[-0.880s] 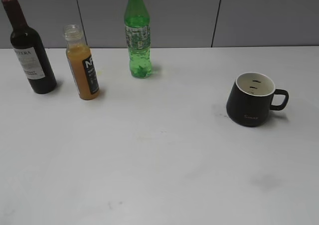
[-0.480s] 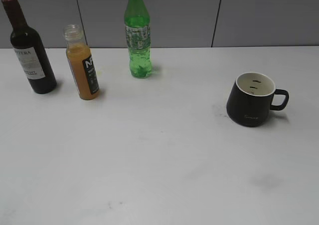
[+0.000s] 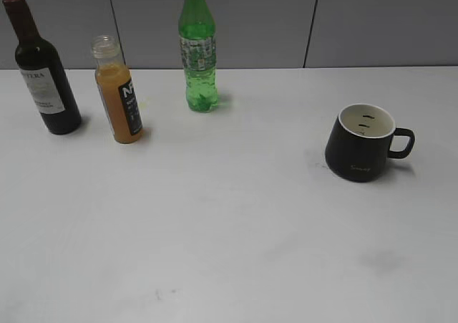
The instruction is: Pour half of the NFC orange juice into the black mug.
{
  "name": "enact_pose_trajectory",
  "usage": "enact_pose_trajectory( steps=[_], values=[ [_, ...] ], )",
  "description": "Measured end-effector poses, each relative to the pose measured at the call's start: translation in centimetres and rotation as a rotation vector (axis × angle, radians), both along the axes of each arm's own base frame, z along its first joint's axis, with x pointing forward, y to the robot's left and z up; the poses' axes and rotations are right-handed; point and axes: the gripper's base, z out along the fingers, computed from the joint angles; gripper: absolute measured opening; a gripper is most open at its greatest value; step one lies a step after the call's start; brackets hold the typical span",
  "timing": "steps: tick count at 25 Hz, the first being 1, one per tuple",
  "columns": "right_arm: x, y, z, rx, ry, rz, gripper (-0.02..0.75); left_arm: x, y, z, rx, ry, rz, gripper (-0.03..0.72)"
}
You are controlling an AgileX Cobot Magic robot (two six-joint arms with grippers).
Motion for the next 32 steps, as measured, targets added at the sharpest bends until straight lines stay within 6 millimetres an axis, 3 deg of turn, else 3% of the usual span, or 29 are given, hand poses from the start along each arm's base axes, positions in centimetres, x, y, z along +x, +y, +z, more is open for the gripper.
enact_pose_trajectory(
  steps=[5,13,23,32],
  values=[
    [2.4,0.0,0.5,0.018,-0.163,-0.011,0.691,0.0,0.0,0.0,0.0,0.0,0.0,0.238],
    [7.1,0.1,-0.8,0.018,-0.169,-0.02,0.691,0.0,0.0,0.0,0.0,0.0,0.0,0.238],
    [12.8,0.1,-4.6,0.043,-0.174,-0.04,0.683,0.0,0.0,0.0,0.0,0.0,0.0,0.238],
    [15.5,0.1,-8.8,0.036,-0.183,-0.05,0.678,0.0,0.0,0.0,0.0,0.0,0.0,0.238]
  ],
)
